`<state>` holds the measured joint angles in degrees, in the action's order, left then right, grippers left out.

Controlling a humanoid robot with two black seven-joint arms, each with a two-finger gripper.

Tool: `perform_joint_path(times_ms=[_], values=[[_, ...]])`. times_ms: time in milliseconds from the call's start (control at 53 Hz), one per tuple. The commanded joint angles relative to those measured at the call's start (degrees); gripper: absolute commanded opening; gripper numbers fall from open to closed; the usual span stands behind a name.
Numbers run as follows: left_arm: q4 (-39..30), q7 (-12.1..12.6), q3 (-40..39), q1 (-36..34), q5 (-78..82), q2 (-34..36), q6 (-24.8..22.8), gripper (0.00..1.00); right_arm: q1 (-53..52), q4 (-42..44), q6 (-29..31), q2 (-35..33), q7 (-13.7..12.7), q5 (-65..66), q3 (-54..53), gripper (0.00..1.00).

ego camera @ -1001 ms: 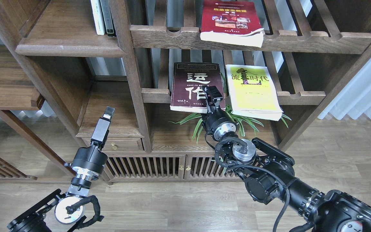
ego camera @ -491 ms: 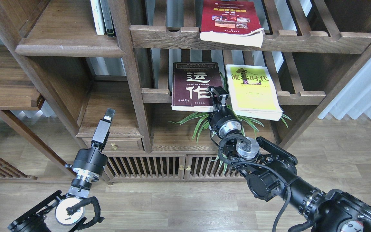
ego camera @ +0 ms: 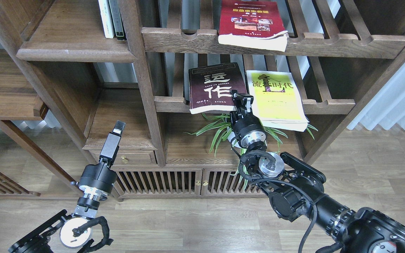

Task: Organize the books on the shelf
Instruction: 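Push the maroon book with the right gripper to tip it outward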

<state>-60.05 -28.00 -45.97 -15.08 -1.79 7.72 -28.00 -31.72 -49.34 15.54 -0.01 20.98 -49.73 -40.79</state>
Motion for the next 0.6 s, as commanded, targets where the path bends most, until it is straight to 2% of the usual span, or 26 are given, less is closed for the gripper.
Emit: perform_joint_path(times_ms=[0, 94, 340, 415, 510, 585], values=[[1.78, 0.0, -1.14, -0.48, -0.49, -0.95, 0.0, 1.0, 1.39, -1.98, 4.23, 0.01, -0.24, 0.16, -0.17, 0.05], [2.04, 0.0, -1.23, -0.74, -1.9, -0.6, 0.0, 0.99, 3.41, -5.76, 6.61, 0.01, -0.59, 2.27, -0.52, 0.04], [2.31, 0.0, -3.07, -0.13, -2.95, -0.34, 0.0, 0.99, 8.77, -17.36, 6.79, 0.01, -0.68, 4.29, -0.79, 0.04], [2.31, 0.0, -3.07, -0.13, -3.04, -0.34, 0.0, 0.99, 10.36, -19.38, 8.01, 0.01, -0.68, 5.26, -0.96, 0.04], [2.05, 0.0, -3.07, -0.21, -5.23, -0.43, 0.0, 0.99, 11.85, -20.53, 12.46, -2.01, -0.76, 6.75, -0.61, 0.04], [1.34, 0.0, -2.2, -0.3, -7.61, 0.36, 0.0, 0.99, 13.7, -21.67, 12.46, -4.12, -0.85, 7.81, -0.26, 0.03]])
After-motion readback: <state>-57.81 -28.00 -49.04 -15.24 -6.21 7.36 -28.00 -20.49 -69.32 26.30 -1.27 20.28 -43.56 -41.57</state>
